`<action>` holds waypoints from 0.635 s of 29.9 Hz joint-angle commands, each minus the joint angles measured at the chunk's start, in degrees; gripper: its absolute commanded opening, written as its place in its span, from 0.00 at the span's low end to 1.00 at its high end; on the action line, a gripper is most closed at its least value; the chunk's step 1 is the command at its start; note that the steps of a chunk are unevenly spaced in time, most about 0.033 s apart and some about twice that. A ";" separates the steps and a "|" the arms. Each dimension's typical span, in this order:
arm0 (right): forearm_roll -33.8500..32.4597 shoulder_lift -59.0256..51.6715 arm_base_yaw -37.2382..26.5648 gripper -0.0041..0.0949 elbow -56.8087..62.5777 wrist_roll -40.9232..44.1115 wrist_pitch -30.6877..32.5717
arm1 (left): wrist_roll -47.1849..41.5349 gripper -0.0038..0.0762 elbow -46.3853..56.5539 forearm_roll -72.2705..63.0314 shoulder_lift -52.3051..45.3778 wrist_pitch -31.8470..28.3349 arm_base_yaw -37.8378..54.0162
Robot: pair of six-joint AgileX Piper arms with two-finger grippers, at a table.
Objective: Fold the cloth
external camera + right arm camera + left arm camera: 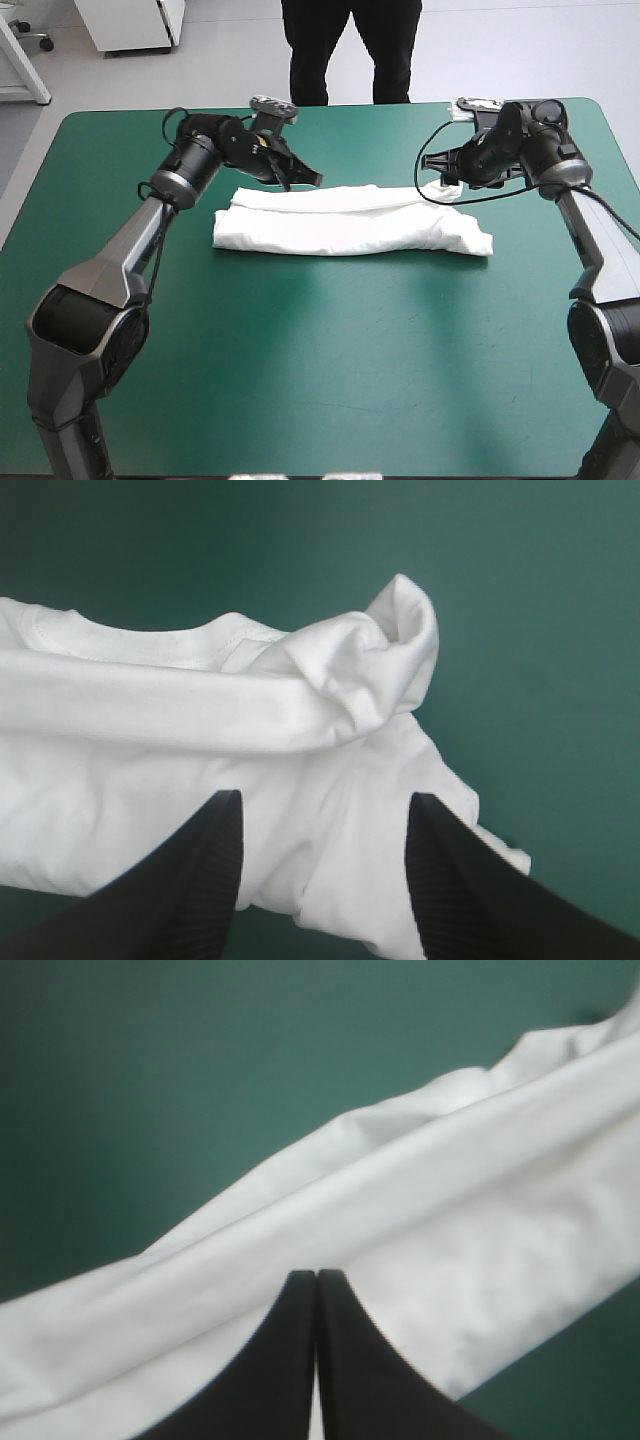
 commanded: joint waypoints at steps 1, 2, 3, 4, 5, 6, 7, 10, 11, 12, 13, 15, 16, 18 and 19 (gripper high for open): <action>0.52 -3.49 -0.46 0.52 -1.75 -0.04 -0.81 | 0.68 0.04 -1.71 -1.78 -3.27 -6.74 -4.20; 0.52 -3.49 -0.46 0.52 -1.75 -0.04 -0.62 | 0.51 0.04 -1.71 -1.78 -3.02 -7.37 -5.17; 0.52 -3.49 -0.46 0.52 -1.75 -0.04 -0.52 | 0.51 0.04 -1.71 -1.78 -2.73 -7.77 -5.93; 0.52 -3.49 -0.46 0.52 -1.75 0.22 -0.42 | 0.51 0.04 -1.71 -1.78 -2.24 -7.75 -6.55; 0.52 -3.49 -0.46 0.52 -1.75 0.22 -0.25 | 0.51 0.04 -1.60 -1.78 -1.71 -7.75 -6.90; 0.52 -3.49 -0.46 0.52 -1.75 0.37 0.00 | 0.51 0.04 -1.60 -1.78 -0.94 -7.65 -7.25; 0.52 -3.49 -0.46 0.52 -1.75 0.37 0.13 | 0.51 0.04 -1.60 -1.91 -0.22 -7.65 -7.40; 0.63 -3.49 -0.46 0.52 -1.75 0.70 0.69 | 0.51 0.04 -1.60 -2.22 2.19 -7.65 -7.40; 0.63 -3.49 -0.46 0.52 -1.75 1.15 0.86 | 0.51 0.04 -1.60 -2.22 3.04 -7.65 -7.40; 0.74 -3.49 -0.46 0.52 -1.75 1.42 0.84 | 0.51 0.04 -1.60 -2.43 3.89 -7.65 -7.40; 0.84 -3.49 -0.46 0.52 -1.75 1.52 0.84 | 0.51 0.04 -1.60 -2.58 4.70 -7.65 -7.40; 0.96 -3.49 -0.46 0.52 -1.75 1.52 0.84 | 0.51 0.04 -1.60 -2.69 6.04 -7.77 -7.40; 0.96 -3.49 -0.46 0.52 -1.75 1.52 0.84 | 0.51 0.04 -1.60 -2.69 6.92 -7.69 -7.49; 0.96 -3.49 -0.46 0.52 -1.75 1.52 0.89 | 0.51 0.04 -1.60 -3.03 8.32 -7.25 -7.49; 0.96 -3.49 -0.57 0.52 -1.75 1.92 0.98 | 0.51 0.04 -1.60 -3.20 9.01 -6.67 -7.49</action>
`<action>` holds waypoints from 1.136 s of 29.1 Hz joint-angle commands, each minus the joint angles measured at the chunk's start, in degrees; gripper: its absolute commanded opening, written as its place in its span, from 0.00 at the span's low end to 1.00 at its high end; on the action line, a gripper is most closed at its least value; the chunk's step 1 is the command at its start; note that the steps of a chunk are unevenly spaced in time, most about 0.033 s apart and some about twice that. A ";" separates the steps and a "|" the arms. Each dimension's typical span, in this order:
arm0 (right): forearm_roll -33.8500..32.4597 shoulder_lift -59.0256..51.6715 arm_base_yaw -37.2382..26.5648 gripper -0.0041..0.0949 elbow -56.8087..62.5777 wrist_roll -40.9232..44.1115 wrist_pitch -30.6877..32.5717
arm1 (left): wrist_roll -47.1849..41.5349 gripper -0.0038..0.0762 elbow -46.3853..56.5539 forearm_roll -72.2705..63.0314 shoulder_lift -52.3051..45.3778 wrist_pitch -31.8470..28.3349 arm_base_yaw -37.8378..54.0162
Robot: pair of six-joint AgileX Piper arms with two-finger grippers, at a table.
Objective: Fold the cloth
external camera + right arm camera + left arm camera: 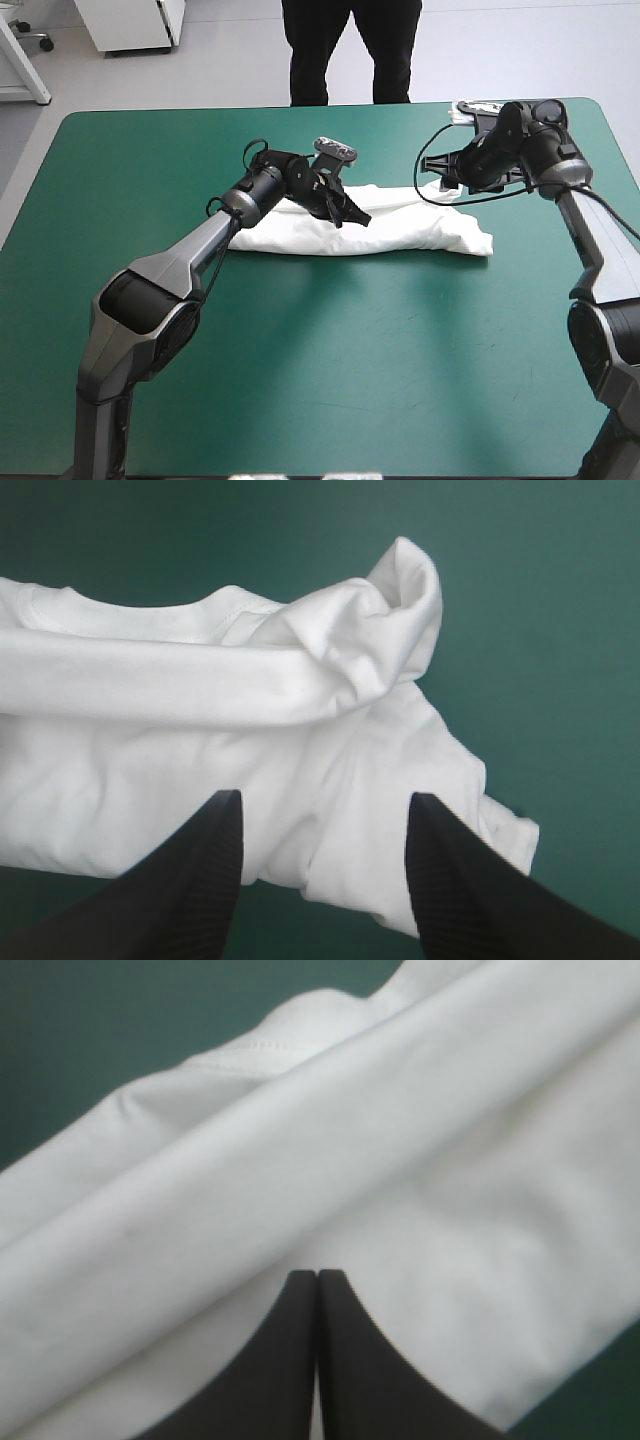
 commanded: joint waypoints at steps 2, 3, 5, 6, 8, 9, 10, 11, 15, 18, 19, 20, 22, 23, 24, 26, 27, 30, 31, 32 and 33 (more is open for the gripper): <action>0.73 -3.49 -1.17 0.52 -1.75 0.81 -1.18 | -0.04 0.04 -1.60 -1.92 -0.56 -0.21 -0.25; 1.04 -3.49 -1.59 0.52 -1.75 0.81 -1.07 | -0.04 0.04 -1.60 -1.92 0.20 0.48 -0.25; 1.74 -3.49 -2.71 0.52 -1.75 0.81 -0.66 | -0.04 0.04 -1.60 -1.92 1.24 1.25 -0.25; 2.15 -3.49 -3.41 0.52 -1.75 0.81 -0.49 | -0.04 0.04 -1.60 -1.92 1.71 1.50 -0.25; 3.27 -3.49 -4.89 0.52 -1.75 0.71 -0.07 | -0.04 0.04 -1.60 -1.80 1.99 1.79 -0.25; 4.35 -3.49 -5.81 0.52 -1.75 -0.03 0.19 | -0.04 0.04 -1.60 -1.80 1.99 1.79 -0.25; 6.09 -3.39 -6.74 0.52 -1.75 -1.45 0.19 | -0.04 0.04 -1.60 -1.80 1.99 1.79 -0.25; 8.32 -3.39 -7.68 0.52 -1.75 -3.10 0.49 | -0.04 0.04 -1.60 -1.80 1.86 1.79 -0.25; 15.22 -1.49 -10.68 0.55 -1.75 -9.56 5.92 | -0.04 0.04 -1.60 -1.80 1.86 2.06 -0.25; 14.33 0.93 -10.80 0.66 -1.52 -11.88 8.09 | -0.04 0.04 -1.60 -2.33 1.86 2.06 -0.25; 14.80 1.82 -10.80 0.70 -1.43 -12.28 7.87 | -0.04 0.04 -1.60 -2.59 1.86 2.06 -0.25; 15.71 2.73 -10.80 0.71 -1.43 -13.20 7.70 | -0.04 0.04 -1.60 -2.85 1.86 2.17 -0.25; 16.43 4.39 -10.80 0.72 -1.43 -14.19 7.26 | -0.04 0.04 -1.60 -3.27 1.86 2.83 -0.25; 15.94 5.04 -10.80 0.72 -1.43 -14.05 6.90 | -0.04 0.04 -1.60 -3.52 1.86 3.16 -0.25; 15.51 5.83 -10.80 0.72 -1.43 -14.05 6.59 | -0.04 0.04 -1.60 -3.78 1.86 3.63 -0.25; 15.24 7.18 -10.80 0.72 -1.43 -14.05 6.25 | 0.58 0.04 -1.60 -3.89 1.86 4.57 -0.25; 15.37 8.20 -10.80 0.72 -1.43 -14.44 6.25 | 0.72 0.04 -1.60 -3.89 1.86 5.12 -0.25; 17.57 10.55 -10.80 0.72 -1.43 -14.88 5.90 | 0.72 0.04 -1.60 -3.89 1.86 5.51 -0.25; 18.28 11.34 -10.67 0.72 -1.43 -15.01 5.90 | 0.72 0.04 -1.60 -3.89 1.86 5.51 -0.25; 18.52 12.72 -10.24 0.72 -1.43 -14.89 5.90 | 0.72 0.04 -1.60 -3.89 1.86 5.61 -0.25; 18.53 13.43 -9.95 0.72 -1.43 -14.89 6.00 | 0.72 0.04 -1.60 -3.89 1.86 5.65 -0.25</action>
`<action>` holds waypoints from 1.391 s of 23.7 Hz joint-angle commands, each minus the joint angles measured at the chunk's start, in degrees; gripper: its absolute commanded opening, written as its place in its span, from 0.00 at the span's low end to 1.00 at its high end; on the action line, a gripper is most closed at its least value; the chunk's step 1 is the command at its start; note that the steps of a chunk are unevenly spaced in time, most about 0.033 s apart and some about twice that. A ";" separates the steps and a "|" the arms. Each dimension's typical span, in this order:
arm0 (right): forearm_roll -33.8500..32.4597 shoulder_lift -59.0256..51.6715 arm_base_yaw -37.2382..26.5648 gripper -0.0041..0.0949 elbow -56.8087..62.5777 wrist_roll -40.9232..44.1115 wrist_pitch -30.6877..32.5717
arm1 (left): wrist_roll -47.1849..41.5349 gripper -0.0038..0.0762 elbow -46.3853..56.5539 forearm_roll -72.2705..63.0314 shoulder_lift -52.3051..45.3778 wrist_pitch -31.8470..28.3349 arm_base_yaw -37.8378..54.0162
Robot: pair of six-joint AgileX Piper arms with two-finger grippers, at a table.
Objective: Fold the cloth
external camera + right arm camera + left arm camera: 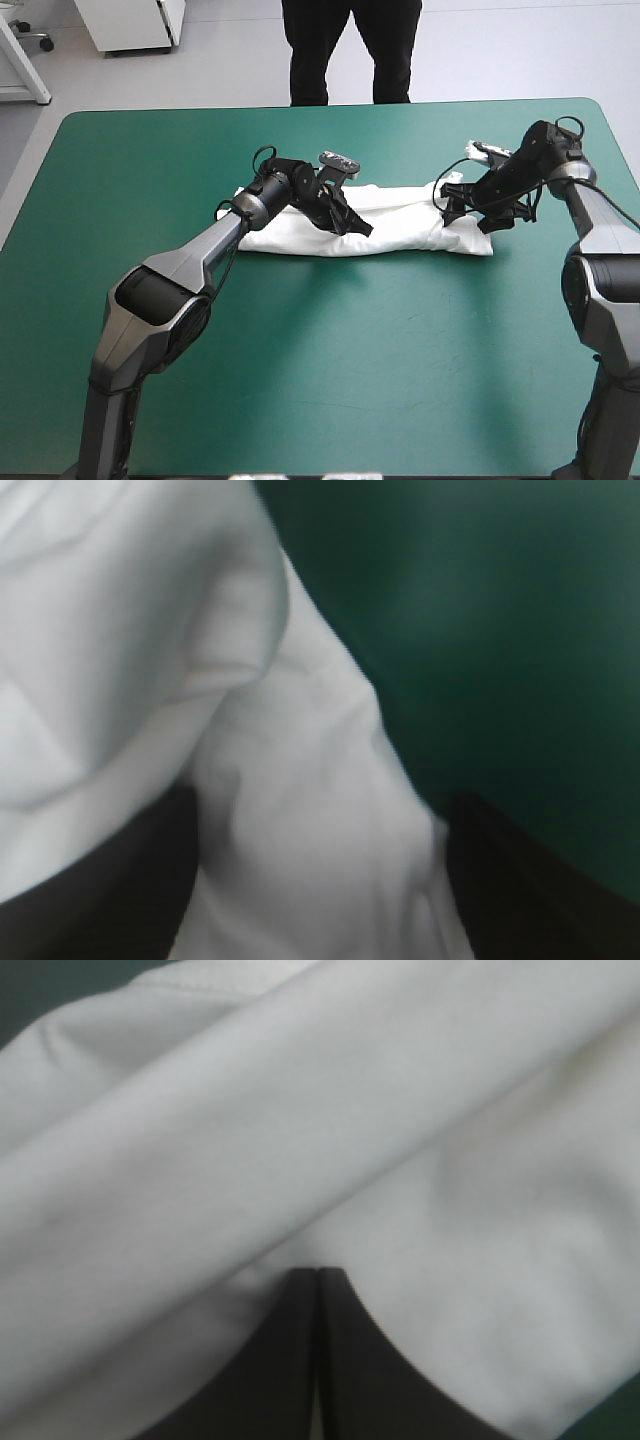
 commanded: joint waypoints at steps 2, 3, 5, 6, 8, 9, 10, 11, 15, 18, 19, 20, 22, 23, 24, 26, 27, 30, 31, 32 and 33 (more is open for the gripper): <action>5.18 0.11 1.69 0.72 -1.38 -2.34 -0.38 | 0.06 0.04 -0.81 -1.60 -2.07 3.28 -0.25; 9.13 0.97 2.92 0.71 -1.35 -4.89 -0.38 | 0.06 0.04 -0.81 -1.50 -2.07 3.51 -0.25; 10.01 1.27 5.01 0.62 -1.35 -5.10 -0.38 | 0.06 0.04 -0.81 -1.50 -2.07 4.15 -0.25; 9.26 1.33 5.64 0.53 -1.35 -4.21 -0.38 | 0.06 0.04 -0.81 -1.50 -2.07 4.17 -0.25; 8.12 1.33 6.87 0.08 -1.48 -3.42 -0.38 | 0.18 0.04 -0.81 -1.50 -2.07 4.82 -0.25; 7.82 1.11 6.99 0.03 -1.58 -2.82 -0.49 | 0.18 0.04 -0.81 -1.50 -2.07 4.91 -0.25; 7.82 0.70 7.07 0.03 -1.70 -2.82 -0.62 | 0.18 0.04 -0.81 -1.50 -2.07 4.95 -0.25; 7.82 -0.08 7.07 0.03 -2.05 -2.66 -0.87 | 0.18 0.04 -0.81 -1.50 -2.07 4.95 -0.25; 7.51 -4.52 7.07 0.03 -4.74 -2.19 -0.87 | 0.18 0.04 -0.81 -1.50 -2.07 5.05 -0.25; 9.10 -7.49 7.07 0.03 -7.06 -1.35 -0.07 | 0.18 0.04 -0.81 -1.50 -2.07 5.05 -0.25; 9.93 -8.11 7.07 0.03 -7.57 -1.35 -0.02 | 0.18 0.04 -0.81 -1.50 -2.07 5.05 -0.25; 10.89 -8.90 7.23 0.03 -8.08 -1.35 -0.02 | 0.18 0.04 -0.81 -1.50 -2.07 5.05 -0.25; 11.76 -10.16 7.72 0.03 -8.98 -1.35 0.40 | 0.18 0.04 -0.81 -1.50 -2.07 5.05 -0.25; 12.16 -10.54 8.00 0.03 -9.59 -1.35 0.97 | 0.18 0.04 -0.81 -1.63 -2.07 5.05 -0.25; 12.59 -11.01 8.30 0.03 -10.08 -1.35 1.59 | 0.18 0.04 -0.81 -1.72 -2.07 5.05 -0.25; 13.87 -11.85 9.01 0.03 -10.75 -1.35 1.93 | 0.18 0.04 -0.81 -1.72 -2.07 5.16 -0.25; 14.71 -12.41 9.34 0.03 -10.75 -1.35 1.81 | 0.18 0.04 -0.81 -1.72 -2.07 5.16 -0.25; 15.29 -13.55 10.30 0.03 -10.75 -1.45 1.48 | 0.18 0.04 -0.81 -1.72 -2.07 5.16 -0.25; 15.29 -13.70 10.52 0.03 -10.75 -1.45 1.48 | 0.18 0.04 -0.81 -1.72 -2.07 5.16 -0.25; 15.29 -13.79 10.52 0.03 -10.75 -1.45 1.38 | 0.18 0.04 -0.81 -1.72 -2.07 5.16 -0.15; 15.29 -13.79 10.52 0.03 -10.75 -1.45 1.38 | 0.18 0.04 -0.81 -1.72 -2.07 5.16 -0.15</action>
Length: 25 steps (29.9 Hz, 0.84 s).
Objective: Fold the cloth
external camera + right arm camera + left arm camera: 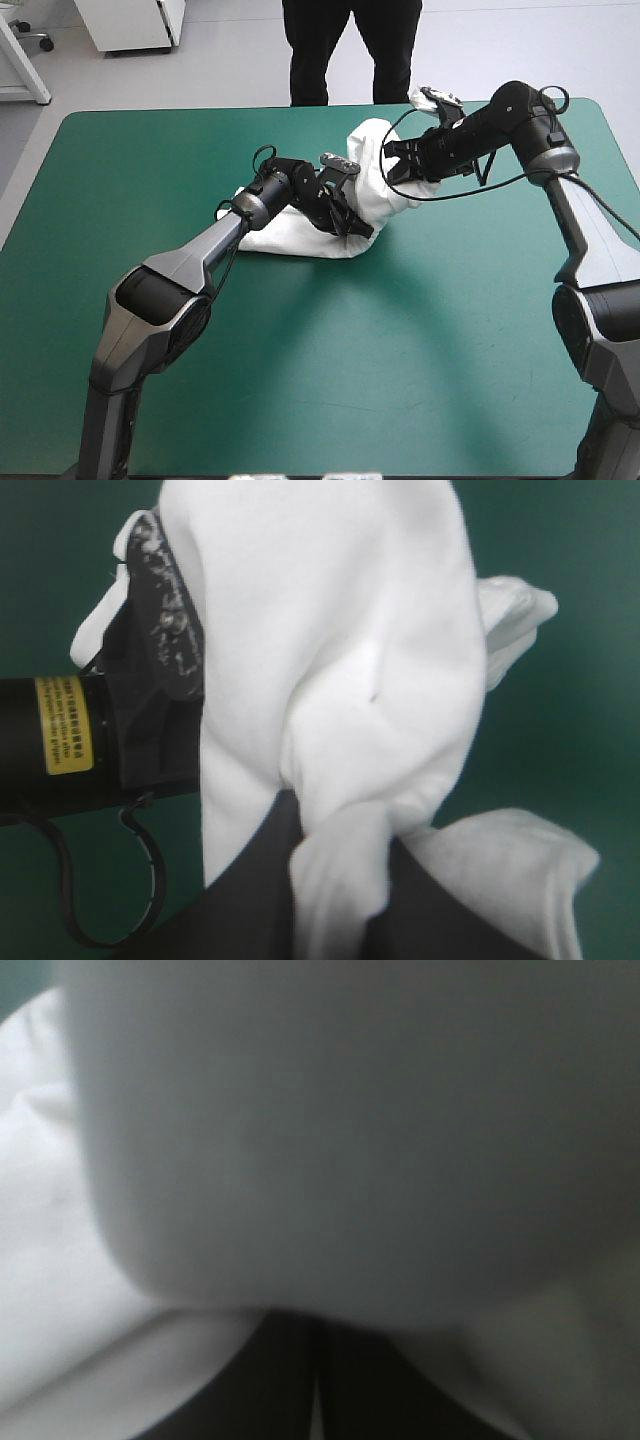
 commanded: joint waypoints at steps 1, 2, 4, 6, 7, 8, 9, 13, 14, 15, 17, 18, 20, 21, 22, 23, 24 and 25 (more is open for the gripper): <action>2.79 -3.92 0.06 0.03 -2.02 -0.39 -0.10 | -0.20 0.04 -0.56 -1.11 -2.24 3.74 -0.15; 2.52 -3.92 0.06 0.03 -2.02 -0.39 -0.21 | -0.20 0.04 -0.56 -1.11 -2.23 3.74 -0.03; 2.28 -3.92 0.06 0.03 -2.02 -0.50 -0.21 | -0.44 0.04 -0.79 -1.11 -3.04 3.74 0.60; 1.40 -3.92 0.06 0.03 -2.02 -0.50 -0.34 | -1.36 0.04 -1.68 -0.67 -5.10 4.44 1.36; 1.21 -3.92 0.06 0.03 -2.02 -0.50 -0.34 | -1.36 0.04 -2.01 -0.67 -6.17 5.02 1.85; 0.96 -3.92 0.06 0.03 -2.02 -0.50 -0.34 | -1.36 0.04 -2.52 -0.67 -8.22 5.89 2.44; 0.82 -3.92 0.06 0.03 -2.02 -0.50 -0.44 | -1.36 0.04 -2.89 -0.67 -9.74 7.31 2.80; 0.48 -3.92 0.06 0.03 -2.02 -0.50 -0.44 | -1.28 0.04 -3.53 1.58 -17.82 13.52 3.37; 0.39 -3.92 0.06 0.03 -2.02 -0.50 -0.56 | -1.63 0.04 -3.53 3.64 -19.73 14.90 3.37; 0.39 -3.92 0.06 0.03 -2.02 -0.50 -0.57 | -2.11 0.04 -3.53 5.09 -21.22 16.12 3.37; 0.39 -3.92 0.06 0.03 -2.02 -0.50 -0.57 | -2.80 0.04 -3.28 7.88 -24.74 19.06 3.37; 0.52 -3.92 0.06 0.03 -2.02 -0.50 -0.57 | -2.80 0.04 -3.16 9.29 -26.06 20.77 3.37; 0.98 -3.92 0.06 0.03 -2.02 -0.50 -0.73 | -3.72 0.04 -2.41 12.39 -29.43 21.82 3.37; 1.15 -3.92 0.06 0.03 -2.02 -0.50 -0.84 | -3.95 0.04 -1.62 13.24 -31.46 21.82 3.37; 1.15 -3.92 0.54 0.03 -2.02 -0.50 -1.06 | -4.35 0.04 -0.24 14.37 -33.54 21.82 3.37; 1.27 -3.92 0.81 0.03 -2.02 -0.50 -1.17 | -5.35 0.04 1.59 15.68 -35.80 21.82 3.37; 1.27 -3.92 1.31 0.03 -2.02 -0.71 -1.17 | -6.04 0.04 3.75 16.93 -38.20 21.82 3.37; 1.27 -3.92 1.87 0.03 -2.02 -0.92 -1.44 | -6.04 0.04 5.66 17.32 -40.16 21.82 3.37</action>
